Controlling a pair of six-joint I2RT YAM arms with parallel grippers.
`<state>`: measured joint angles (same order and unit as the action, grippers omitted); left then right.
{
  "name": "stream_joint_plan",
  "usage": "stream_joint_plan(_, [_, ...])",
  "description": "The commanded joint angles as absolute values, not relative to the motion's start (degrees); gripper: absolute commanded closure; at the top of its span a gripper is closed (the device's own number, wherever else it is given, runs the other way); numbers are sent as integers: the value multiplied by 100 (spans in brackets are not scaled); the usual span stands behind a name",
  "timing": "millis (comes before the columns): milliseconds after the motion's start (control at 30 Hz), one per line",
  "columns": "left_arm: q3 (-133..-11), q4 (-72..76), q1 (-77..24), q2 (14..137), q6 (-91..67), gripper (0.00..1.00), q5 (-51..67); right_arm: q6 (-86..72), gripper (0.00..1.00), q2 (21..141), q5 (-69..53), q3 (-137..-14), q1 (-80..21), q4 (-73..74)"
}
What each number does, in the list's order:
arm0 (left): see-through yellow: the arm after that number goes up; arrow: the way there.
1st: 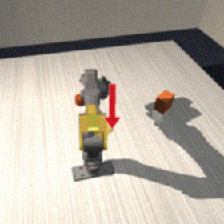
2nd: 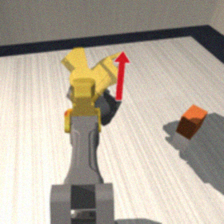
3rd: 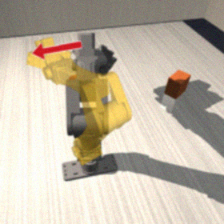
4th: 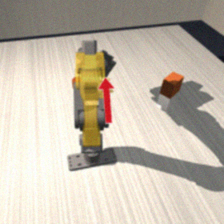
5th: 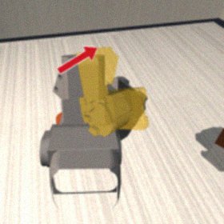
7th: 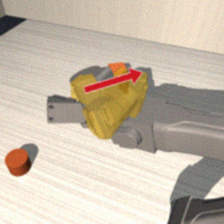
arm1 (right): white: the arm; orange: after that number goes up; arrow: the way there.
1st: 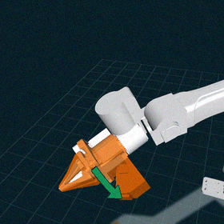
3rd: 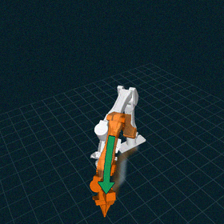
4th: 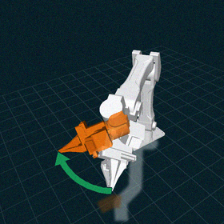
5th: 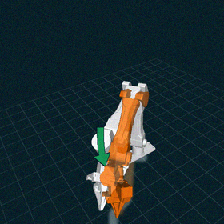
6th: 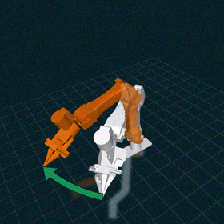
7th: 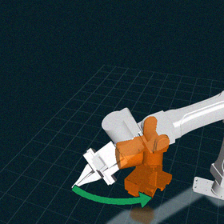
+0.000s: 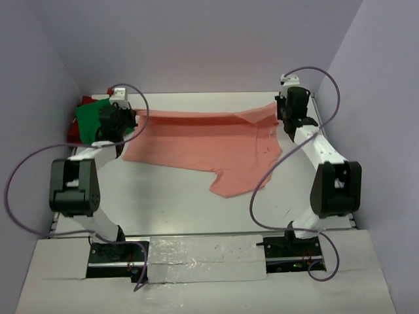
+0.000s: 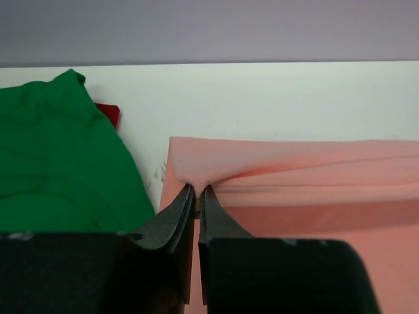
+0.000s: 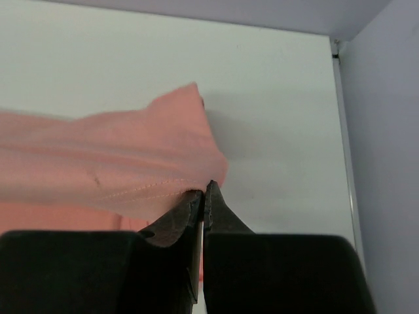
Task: Fold and stack the t-shirts
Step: Flatten out the tshirt
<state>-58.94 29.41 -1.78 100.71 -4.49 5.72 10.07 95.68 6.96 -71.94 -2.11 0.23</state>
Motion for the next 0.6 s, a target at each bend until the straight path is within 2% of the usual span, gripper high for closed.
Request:
stream_joint_plan(0, [-5355, 3095, -158, 8686, -562, 100, 483, 949, 100, 7837, 686, -6647, -246, -555])
stream_joint_plan(233, [-4843, 1706, -35, 6122, -633, 100, 738, 958, 100, 5481, 466, -6091, -246, 482])
stream_joint_plan(333, [-5273, 687, 148, 5680, -668, 100, 809, 967, 100, 4871, 405, -6187, -246, 1010])
stream_joint_plan(567, [-5983, 317, 149, 4712, -887, 100, 694, 827, 100, 3868, 335, -6897, -255, 1538])
